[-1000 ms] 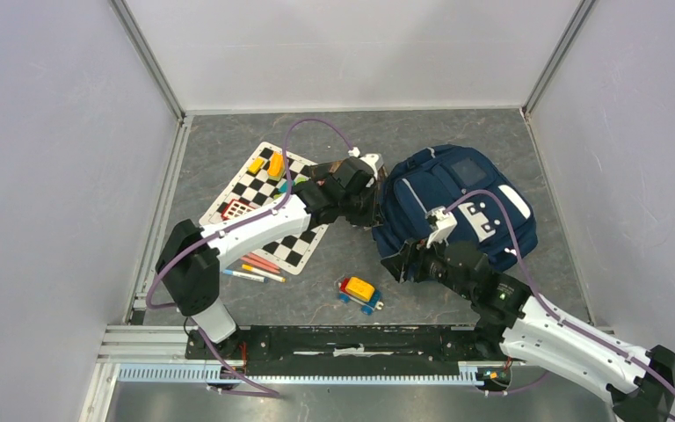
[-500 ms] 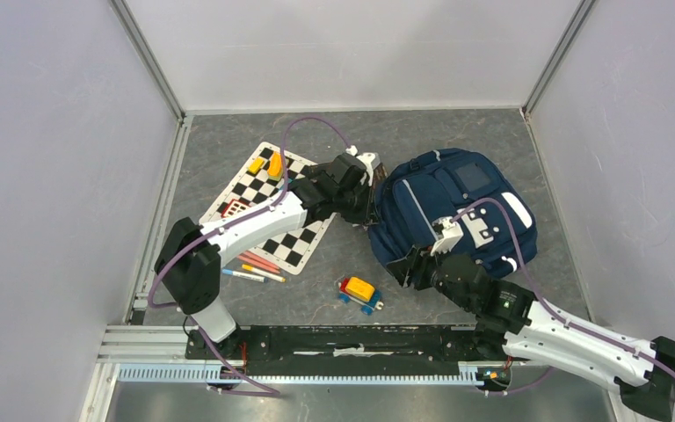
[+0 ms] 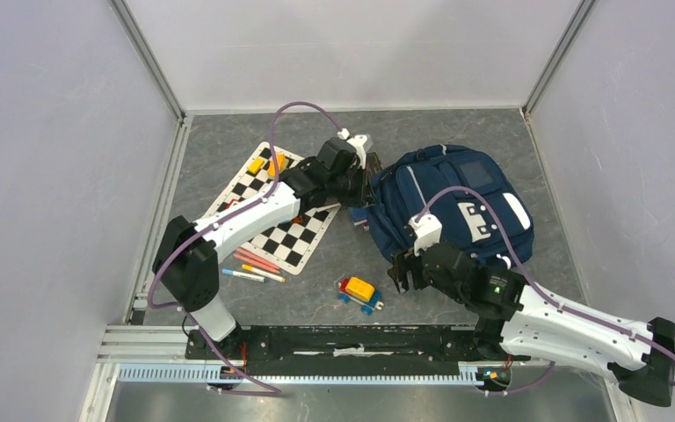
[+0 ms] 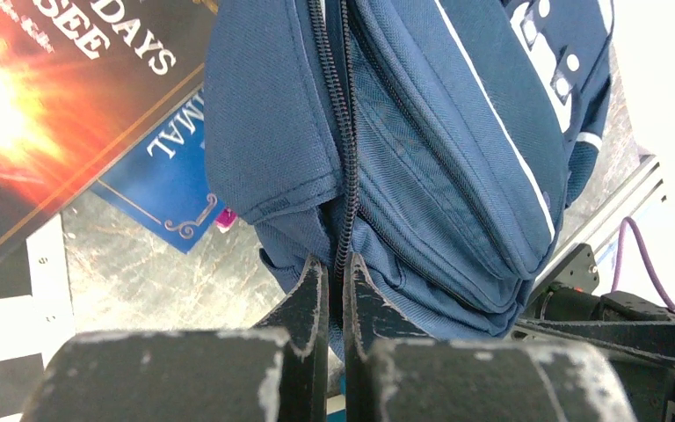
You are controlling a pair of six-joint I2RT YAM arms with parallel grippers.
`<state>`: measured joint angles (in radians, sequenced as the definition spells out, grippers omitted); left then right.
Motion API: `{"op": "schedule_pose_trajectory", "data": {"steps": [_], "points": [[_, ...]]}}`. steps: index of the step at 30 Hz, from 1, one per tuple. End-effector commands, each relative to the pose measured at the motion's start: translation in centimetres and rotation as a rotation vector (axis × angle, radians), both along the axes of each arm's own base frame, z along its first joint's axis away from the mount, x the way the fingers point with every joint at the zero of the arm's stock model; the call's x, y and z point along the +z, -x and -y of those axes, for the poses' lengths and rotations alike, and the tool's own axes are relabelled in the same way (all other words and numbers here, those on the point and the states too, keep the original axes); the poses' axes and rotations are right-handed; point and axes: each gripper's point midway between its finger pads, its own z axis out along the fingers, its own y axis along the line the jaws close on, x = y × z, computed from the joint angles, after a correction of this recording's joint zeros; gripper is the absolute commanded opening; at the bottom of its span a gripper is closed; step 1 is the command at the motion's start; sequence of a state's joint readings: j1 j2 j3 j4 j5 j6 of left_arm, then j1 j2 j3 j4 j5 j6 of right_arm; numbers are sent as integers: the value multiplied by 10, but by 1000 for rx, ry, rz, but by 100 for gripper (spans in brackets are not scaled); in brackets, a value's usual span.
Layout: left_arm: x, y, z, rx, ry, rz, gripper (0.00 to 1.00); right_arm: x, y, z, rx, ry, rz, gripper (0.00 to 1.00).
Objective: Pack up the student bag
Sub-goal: Unzip the student bag at the center of the board.
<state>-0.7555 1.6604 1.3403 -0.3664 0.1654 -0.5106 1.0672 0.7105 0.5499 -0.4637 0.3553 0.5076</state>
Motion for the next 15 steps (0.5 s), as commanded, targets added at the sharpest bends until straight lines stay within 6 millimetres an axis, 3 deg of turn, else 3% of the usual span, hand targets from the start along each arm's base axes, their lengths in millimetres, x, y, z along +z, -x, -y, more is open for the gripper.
{"op": "schedule_pose_trajectory", "data": {"steps": [1,8,15], "points": [[54,-25,13,-46,68,174,2,42,-27,7,-7,138,168,82],[53,-49,9,-30,12,202,2,60,-34,-3,48,181,215,82],[46,-65,6,-28,-22,213,2,63,-45,2,-6,235,237,72]]}}
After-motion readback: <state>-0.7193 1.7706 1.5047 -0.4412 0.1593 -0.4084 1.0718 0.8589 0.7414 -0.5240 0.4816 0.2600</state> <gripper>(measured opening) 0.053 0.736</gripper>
